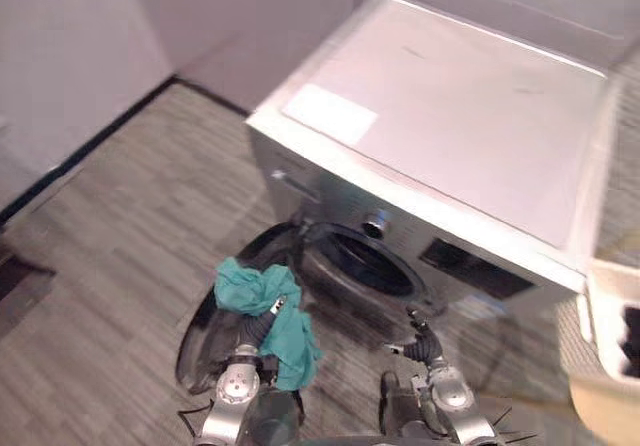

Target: Pick up the laundry basket with both hands and put the clothes into the washing machine.

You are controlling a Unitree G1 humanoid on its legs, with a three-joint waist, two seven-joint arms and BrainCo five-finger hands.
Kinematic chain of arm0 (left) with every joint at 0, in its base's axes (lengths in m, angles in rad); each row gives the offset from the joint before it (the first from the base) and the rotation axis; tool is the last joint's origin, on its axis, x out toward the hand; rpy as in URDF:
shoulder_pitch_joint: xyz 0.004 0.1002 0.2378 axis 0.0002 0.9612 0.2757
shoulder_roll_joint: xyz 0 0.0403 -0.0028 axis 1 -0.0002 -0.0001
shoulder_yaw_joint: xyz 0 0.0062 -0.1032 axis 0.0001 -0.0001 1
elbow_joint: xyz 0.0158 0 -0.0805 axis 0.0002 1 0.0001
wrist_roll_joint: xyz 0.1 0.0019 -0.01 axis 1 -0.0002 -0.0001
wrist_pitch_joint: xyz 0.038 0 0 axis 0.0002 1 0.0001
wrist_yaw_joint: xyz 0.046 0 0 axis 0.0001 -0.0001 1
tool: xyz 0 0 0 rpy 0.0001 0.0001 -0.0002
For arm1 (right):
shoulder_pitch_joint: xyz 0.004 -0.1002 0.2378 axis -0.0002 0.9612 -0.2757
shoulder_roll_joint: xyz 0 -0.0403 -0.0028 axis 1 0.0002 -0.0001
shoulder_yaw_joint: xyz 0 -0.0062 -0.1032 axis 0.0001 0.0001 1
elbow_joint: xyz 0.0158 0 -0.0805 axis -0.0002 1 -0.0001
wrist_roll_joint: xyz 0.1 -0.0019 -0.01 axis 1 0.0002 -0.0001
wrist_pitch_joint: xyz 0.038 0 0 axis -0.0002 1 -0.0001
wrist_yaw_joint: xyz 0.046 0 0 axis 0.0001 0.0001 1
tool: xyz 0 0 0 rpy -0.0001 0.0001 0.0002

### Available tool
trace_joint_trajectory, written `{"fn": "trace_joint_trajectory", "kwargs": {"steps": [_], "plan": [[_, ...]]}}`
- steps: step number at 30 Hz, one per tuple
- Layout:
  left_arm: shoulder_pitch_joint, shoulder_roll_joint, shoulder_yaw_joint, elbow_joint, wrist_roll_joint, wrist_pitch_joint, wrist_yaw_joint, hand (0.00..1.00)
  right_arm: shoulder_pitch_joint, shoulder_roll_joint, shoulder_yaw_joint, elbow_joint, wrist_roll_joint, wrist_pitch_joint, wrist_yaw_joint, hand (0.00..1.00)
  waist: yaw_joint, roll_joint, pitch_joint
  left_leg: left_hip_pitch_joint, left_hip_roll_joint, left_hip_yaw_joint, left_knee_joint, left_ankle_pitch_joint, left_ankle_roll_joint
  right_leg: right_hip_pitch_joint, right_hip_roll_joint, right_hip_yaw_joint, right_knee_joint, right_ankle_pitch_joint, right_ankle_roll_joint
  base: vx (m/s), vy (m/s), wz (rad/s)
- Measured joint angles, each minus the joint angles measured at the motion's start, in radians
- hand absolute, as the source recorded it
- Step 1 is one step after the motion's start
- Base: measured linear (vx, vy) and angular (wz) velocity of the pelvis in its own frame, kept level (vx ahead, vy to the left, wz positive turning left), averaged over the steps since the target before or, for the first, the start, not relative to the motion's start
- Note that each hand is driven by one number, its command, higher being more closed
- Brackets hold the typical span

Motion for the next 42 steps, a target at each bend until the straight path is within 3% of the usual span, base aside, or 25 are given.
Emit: {"fn": "trace_joint_trajectory", "kwargs": {"steps": [1, 5, 7, 8, 9, 11, 12, 13, 14, 16, 17, 19, 22, 25, 31, 33, 37, 42], "plan": [[0.0, 0.0, 0.003, -0.012, 0.0, 0.0, 0.0, 1.0, 0.0, -0.001, 0.0, 0.022, 0.0, 0.001, -0.001, 0.0, -0.017, 0.003, 0.001, 0.029, 0.006, 0.021, -0.008, -0.007, -0.01, 0.014, -0.019, -0.054, 0.004, 0.005, 0.006, 0.08, -0.015, -0.65], [0.003, -0.016, 0.054, -0.016, -0.002, 0.0, 0.0, 1.0, 0.006, -0.006, 0.006, 0.028, -0.001, 0.004, -0.003, 0.0, -0.016, 0.018, -0.002, 0.084, 0.099, 0.109, 0.07, -0.028, -0.056, 0.017, 0.071, 0.037, -0.005, -0.012, 0.041, 0.14, -0.107, -0.85], [0.004, -0.027, 0.063, -0.015, -0.003, 0.002, 0.001, 1.0, 0.013, -0.018, 0.006, 0.028, 0.0, 0.004, -0.004, 0.0, -0.018, 0.026, -0.001, 0.052, 0.145, 0.072, 0.194, -0.019, -0.042, 0.039, 0.104, 0.055, -0.01, -0.011, 0.039, 0.25, -0.172, -0.72], [0.005, -0.046, 0.068, -0.015, -0.006, 0.007, 0.005, 1.0, 0.01, -0.03, 0.003, 0.028, 0.01, 0.005, -0.007, 0.0, -0.015, 0.027, 0.004, -0.006, 0.164, -0.009, 0.357, 0.022, 0.011, 0.082, 0.114, 0.091, -0.034, -0.009, 0.034, 0.2, -0.066, -0.71], [0.005, -0.057, 0.067, -0.013, -0.006, 0.009, 0.005, 1.0, 0.003, -0.039, -0.002, 0.026, 0.019, 0.004, -0.01, 0.0, -0.006, 0.014, 0.011, -0.036, 0.134, -0.07, 0.39, -0.014, -0.024, 0.094, 0.107, 0.119, -0.041, -0.008, 0.032, 0.19, -0.01, -0.74], [0.023, -0.059, 0.067, -0.006, -0.007, 0.02, 0.016, 1.0, -0.001, -0.048, -0.02, 0.028, 0.025, 0.004, -0.029, 0.0, -0.001, 0.019, 0.01, -0.058, 0.06, -0.172, 0.316, -0.059, -0.042, 0.095, 0.098, 0.164, -0.036, -0.007, 0.031, 0.14, 0.085, -0.8], [0.047, -0.059, 0.065, -0.007, -0.007, 0.02, 0.023, 1.0, 0.0, -0.056, -0.02, 0.027, 0.029, 0.004, -0.033, 0.0, 0.0, 0.036, 0.01, -0.051, 0.026, -0.217, 0.189, -0.031, -0.045, 0.088, 0.105, 0.171, -0.022, -0.007, 0.032, 0.15, 0.127, -0.78], [0.052, -0.062, 0.063, -0.007, -0.007, 0.02, 0.025, 1.0, 0.001, -0.062, -0.02, 0.026, 0.029, 0.003, -0.036, 0.0, 0.001, 0.062, 0.005, -0.053, 0.023, -0.222, 0.144, 0.022, -0.049, 0.082, 0.117, 0.175, -0.013, -0.008, 0.033, 0.17, 0.176, -0.67], [0.044, -0.053, 0.064, -0.007, -0.008, 0.021, 0.031, 1.0, -0.003, -0.057, -0.021, 0.03, 0.029, 0.005, -0.044, 0.0, 0.005, 0.05, 0.013, -0.045, 0.019, -0.217, 0.13, -0.012, -0.071, 0.041, 0.111, 0.197, 0.04, -0.03, 0.062, 0.11, 0.124, -0.34], [0.015, -0.031, 0.065, -0.008, -0.011, 0.021, 0.046, 1.0, -0.02, -0.042, -0.029, 0.029, 0.033, 0.003, -0.047, 0.0, 0.002, 0.02, 0.041, -0.074, -0.006, -0.209, 0.142, -0.012, -0.07, -0.021, 0.075, 0.195, 0.112, -0.041, 0.07, 0.0, 0.082, -0.08], [-0.029, -0.019, 0.065, -0.009, -0.015, 0.021, 0.054, 1.0, -0.046, -0.042, -0.028, 0.026, 0.039, 0.003, -0.045, 0.0, 0.001, 0.004, 0.089, -0.111, -0.018, -0.208, 0.196, -0.013, -0.069, -0.06, 0.052, 0.194, 0.175, -0.051, 0.065, -0.11, 0.062, 0.06], [-0.075, -0.011, 0.068, -0.015, -0.022, 0.021, 0.076, 1.0, -0.077, -0.042, -0.028, 0.025, 0.047, 0.002, -0.047, 0.0, 0.0, 0.004, 0.129, -0.163, -0.018, -0.208, 0.268, -0.017, -0.064, -0.106, 0.038, 0.193, 0.24, -0.063, 0.064, -0.18, 0.049, 0.06], [-0.127, -0.014, 0.082, -0.064, -0.023, 0.009, 0.136, 1.0, -0.122, -0.045, -0.029, 0.015, 0.082, -0.001, -0.067, 0.0, -0.004, 0.006, 0.162, -0.297, -0.012, -0.218, 0.428, -0.118, -0.034, -0.229, 0.019, 0.191, 0.395, -0.173, 0.073, -0.21, 0.016, 0.07], [-0.199, -0.021, 0.082, -0.066, -0.03, -0.007, 0.178, 1.0, -0.157, -0.046, -0.03, 0.016, 0.107, 0.001, -0.092, 0.0, -0.004, 0.001, 0.212, -0.422, 0.0, -0.266, 0.592, -0.177, -0.039, -0.332, -0.003, 0.184, 0.563, -0.25, 0.059, -0.23, -0.019, 0.24], [-0.287, -0.04, 0.079, -0.066, -0.044, -0.01, 0.199, 1.0, -0.242, -0.03, -0.042, -0.045, 0.118, -0.001, -0.136, 0.0, 0.005, -0.008, 0.257, -0.716, 0.007, -0.359, 0.865, -0.221, -0.043, -0.576, -0.029, 0.164, 0.842, -0.335, 0.039, -0.16, -0.033, 0.19], [-0.323, -0.048, 0.078, -0.067, -0.044, -0.009, 0.198, 1.0, -0.273, -0.021, -0.046, -0.099, 0.118, -0.006, -0.153, 0.0, 0.023, -0.011, 0.277, -0.826, 0.008, -0.395, 0.983, -0.252, -0.05, -0.665, -0.035, 0.163, 0.957, -0.378, 0.034, -0.09, -0.035, 0.11], [-0.357, -0.06, 0.076, -0.131, -0.044, -0.008, 0.199, 1.0, -0.268, 0.016, -0.05, -0.195, 0.118, -0.007, -0.167, 0.0, 0.029, -0.028, 0.294, -0.988, 0.006, -0.439, 1.158, -0.29, -0.055, -0.792, -0.064, 0.16, 1.138, -0.449, 0.022, -0.03, -0.047, 0.16], [-0.496, -0.055, 0.071, -0.167, -0.043, -0.001, 0.2, 1.0, -0.254, 0.026, -0.052, -0.309, 0.117, -0.007, -0.173, 0.0, 0.035, -0.03, 0.297, -1.154, 0.007, -0.459, 1.324, -0.329, -0.052, -0.954, -0.069, 0.199, 1.309, -0.495, 0.023, -0.01, -0.034, -0.06]]}}
